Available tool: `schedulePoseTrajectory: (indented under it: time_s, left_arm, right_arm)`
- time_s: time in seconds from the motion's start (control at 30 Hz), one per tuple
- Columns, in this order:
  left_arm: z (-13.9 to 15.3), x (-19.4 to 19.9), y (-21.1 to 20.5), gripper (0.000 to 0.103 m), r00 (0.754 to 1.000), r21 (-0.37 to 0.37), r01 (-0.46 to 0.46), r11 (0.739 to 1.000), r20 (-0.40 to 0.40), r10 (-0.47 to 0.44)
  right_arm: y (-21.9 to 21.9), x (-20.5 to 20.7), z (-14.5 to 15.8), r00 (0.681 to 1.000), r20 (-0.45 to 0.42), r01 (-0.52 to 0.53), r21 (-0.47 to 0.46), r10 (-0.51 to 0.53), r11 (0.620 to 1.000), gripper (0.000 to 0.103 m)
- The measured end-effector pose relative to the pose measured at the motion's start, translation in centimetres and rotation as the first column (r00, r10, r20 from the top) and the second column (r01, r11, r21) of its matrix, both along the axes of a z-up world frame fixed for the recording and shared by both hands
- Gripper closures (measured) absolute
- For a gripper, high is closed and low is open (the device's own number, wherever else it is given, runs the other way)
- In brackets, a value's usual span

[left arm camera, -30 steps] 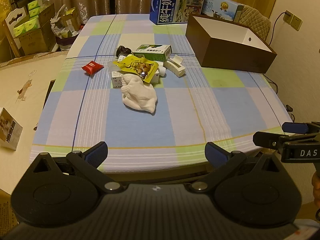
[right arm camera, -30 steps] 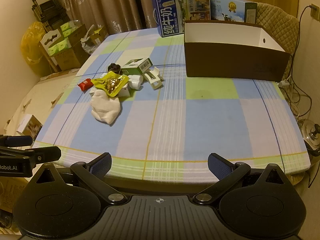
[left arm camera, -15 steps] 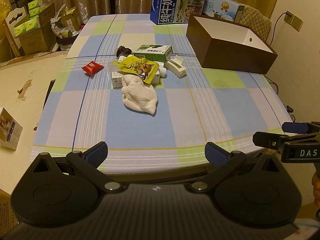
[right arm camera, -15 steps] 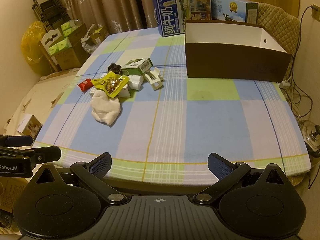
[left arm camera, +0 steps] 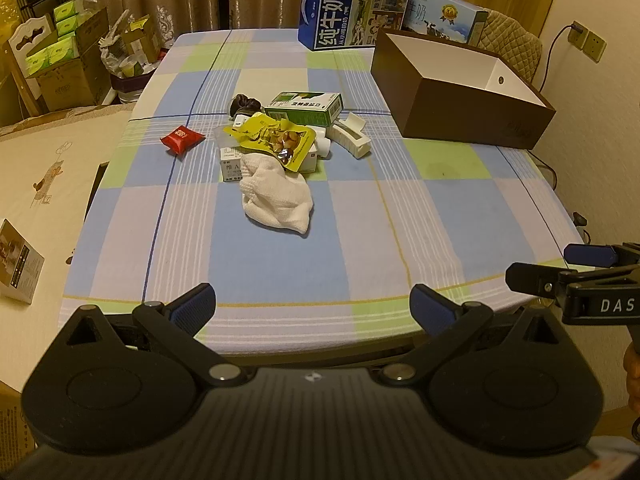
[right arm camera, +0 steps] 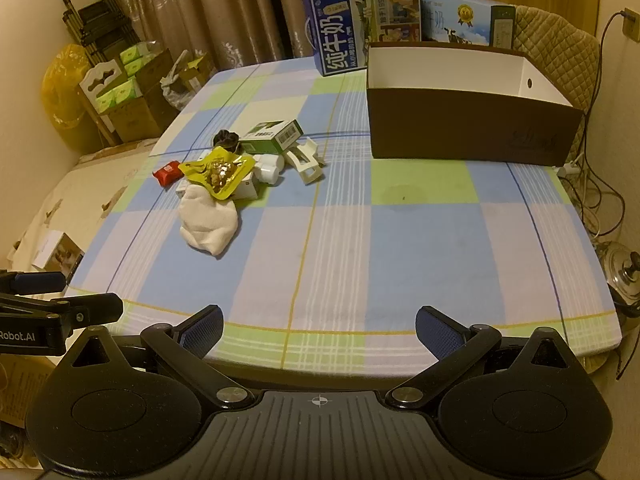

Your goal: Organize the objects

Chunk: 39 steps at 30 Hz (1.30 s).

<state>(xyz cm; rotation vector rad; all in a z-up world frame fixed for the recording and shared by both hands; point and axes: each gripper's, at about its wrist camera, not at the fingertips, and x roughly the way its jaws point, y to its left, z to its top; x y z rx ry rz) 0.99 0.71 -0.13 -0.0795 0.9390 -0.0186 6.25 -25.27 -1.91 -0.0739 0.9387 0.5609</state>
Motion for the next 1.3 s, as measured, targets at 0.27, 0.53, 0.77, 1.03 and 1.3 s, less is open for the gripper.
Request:
schedulePoseTrajectory:
  time_s: [0.27, 0.53, 0.77, 1.03, 1.3]
  left_arm:
    - [0.0, 0.7, -0.1, 0.001, 1.0, 0.001, -0.005, 1.0, -0.004, 0.005]
    - [0.0, 1.8, -0.4, 0.001, 1.0, 0.002, -0.009, 1.0, -0.002, 0.009]
    - [-0.1, 2.8, -0.3, 0.001, 1.0, 0.005, -0.022, 1.0, -0.007, 0.023]
    - [-0.5, 4.1, -0.3, 0.001, 0.999, 0.007, -0.043, 0.999, -0.022, 0.044]
    - [-0.8, 5.9, -0.7, 0.001, 0.997, 0.005, -0.063, 0.998, -0.033, 0.063]
  right_arm:
    - [0.1, 0.8, 0.0, 1.0, -0.002, -0.007, -0.003, 0.007, 1.0, 0.002]
    - [0.2, 1.5, -0.1, 1.0, 0.005, -0.014, -0.002, 0.014, 1.0, 0.002]
    - [0.7, 2.7, -0.2, 1.0, 0.001, -0.029, -0.003, 0.029, 1.0, 0.002]
    - [0.8, 4.3, -0.5, 0.999, -0.009, -0.043, -0.004, 0.043, 0.999, 0.002]
    - [0.7, 6.5, -0.8, 0.998, -0.02, -0.06, -0.007, 0.06, 0.998, 0.002]
